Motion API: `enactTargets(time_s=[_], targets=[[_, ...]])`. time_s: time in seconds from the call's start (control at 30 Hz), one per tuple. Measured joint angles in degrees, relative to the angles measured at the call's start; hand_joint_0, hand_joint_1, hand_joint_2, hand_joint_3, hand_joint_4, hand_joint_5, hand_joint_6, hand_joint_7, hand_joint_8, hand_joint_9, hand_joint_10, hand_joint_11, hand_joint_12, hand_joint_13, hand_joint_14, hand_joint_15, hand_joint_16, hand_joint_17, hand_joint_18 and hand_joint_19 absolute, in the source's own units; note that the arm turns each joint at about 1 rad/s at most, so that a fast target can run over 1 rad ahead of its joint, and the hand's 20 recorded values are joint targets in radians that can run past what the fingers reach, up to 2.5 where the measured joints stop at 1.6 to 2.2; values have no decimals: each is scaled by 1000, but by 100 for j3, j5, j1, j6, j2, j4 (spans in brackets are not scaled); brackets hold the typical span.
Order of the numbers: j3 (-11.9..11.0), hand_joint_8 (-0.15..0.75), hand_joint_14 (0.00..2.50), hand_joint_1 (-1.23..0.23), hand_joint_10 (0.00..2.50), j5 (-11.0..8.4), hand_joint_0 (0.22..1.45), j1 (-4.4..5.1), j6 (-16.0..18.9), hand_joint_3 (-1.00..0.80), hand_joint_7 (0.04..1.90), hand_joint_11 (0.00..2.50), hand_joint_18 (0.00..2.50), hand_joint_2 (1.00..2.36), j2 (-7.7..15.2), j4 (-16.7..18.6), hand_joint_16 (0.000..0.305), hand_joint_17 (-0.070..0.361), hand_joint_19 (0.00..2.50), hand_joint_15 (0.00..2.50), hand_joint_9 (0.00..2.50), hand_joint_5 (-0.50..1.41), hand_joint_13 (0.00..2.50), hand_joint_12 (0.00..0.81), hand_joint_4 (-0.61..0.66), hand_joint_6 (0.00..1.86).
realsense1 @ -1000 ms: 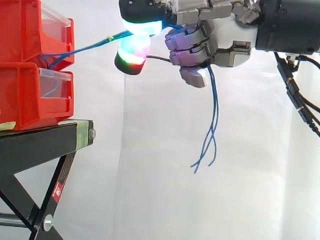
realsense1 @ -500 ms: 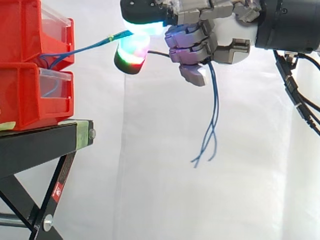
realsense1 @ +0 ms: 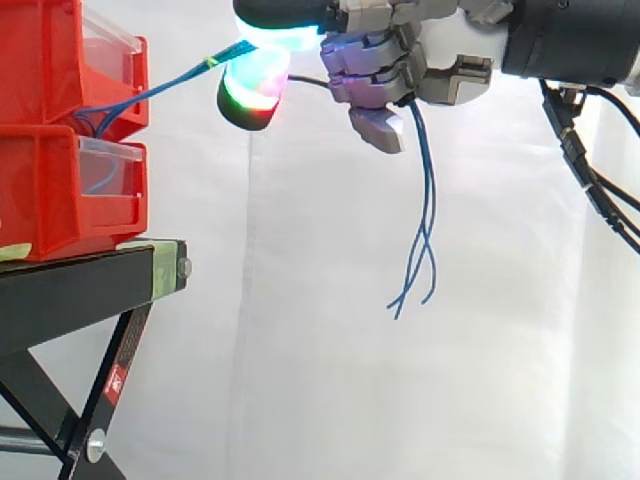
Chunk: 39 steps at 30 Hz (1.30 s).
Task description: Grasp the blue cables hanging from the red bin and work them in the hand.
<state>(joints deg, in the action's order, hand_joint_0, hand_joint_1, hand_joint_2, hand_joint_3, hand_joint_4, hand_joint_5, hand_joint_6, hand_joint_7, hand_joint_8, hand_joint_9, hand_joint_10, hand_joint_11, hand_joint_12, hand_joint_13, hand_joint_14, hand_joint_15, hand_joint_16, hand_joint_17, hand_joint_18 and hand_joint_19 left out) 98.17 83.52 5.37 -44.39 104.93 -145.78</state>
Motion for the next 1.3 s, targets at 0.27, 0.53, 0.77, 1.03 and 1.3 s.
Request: enactTargets(time_s=[0.27,0.53,0.77,1.03,1.3], targets=[[-3,577,2500,-627,2500,6,1216,-1,-39,437,1328,2500,2500,1002,1,17,213,160,736,2087,1926,325,2079,723,181,295],[-6,577,2500,-584,2500,6,1040,-2,-122,-700,1142,2500,2500,1014,1,20,213,160,736,2087,1926,296,2079,723,306,14],[-8,577,2500,-627,2500,6,1183,-1,-201,414,1102,2500,2500,1002,1,31,213,160,736,2087,1926,354,2079,723,305,16],[-6,577,2500,-618,2500,6,1007,-1,-218,-203,1129,2500,2500,1021,-1,25,213,160,736,2087,1926,282,2079,723,298,14],[-7,577,2500,-538,2500,6,901,-1,-232,-720,1134,2500,2500,1013,-1,-1,213,160,736,2087,1926,226,2079,723,310,13]])
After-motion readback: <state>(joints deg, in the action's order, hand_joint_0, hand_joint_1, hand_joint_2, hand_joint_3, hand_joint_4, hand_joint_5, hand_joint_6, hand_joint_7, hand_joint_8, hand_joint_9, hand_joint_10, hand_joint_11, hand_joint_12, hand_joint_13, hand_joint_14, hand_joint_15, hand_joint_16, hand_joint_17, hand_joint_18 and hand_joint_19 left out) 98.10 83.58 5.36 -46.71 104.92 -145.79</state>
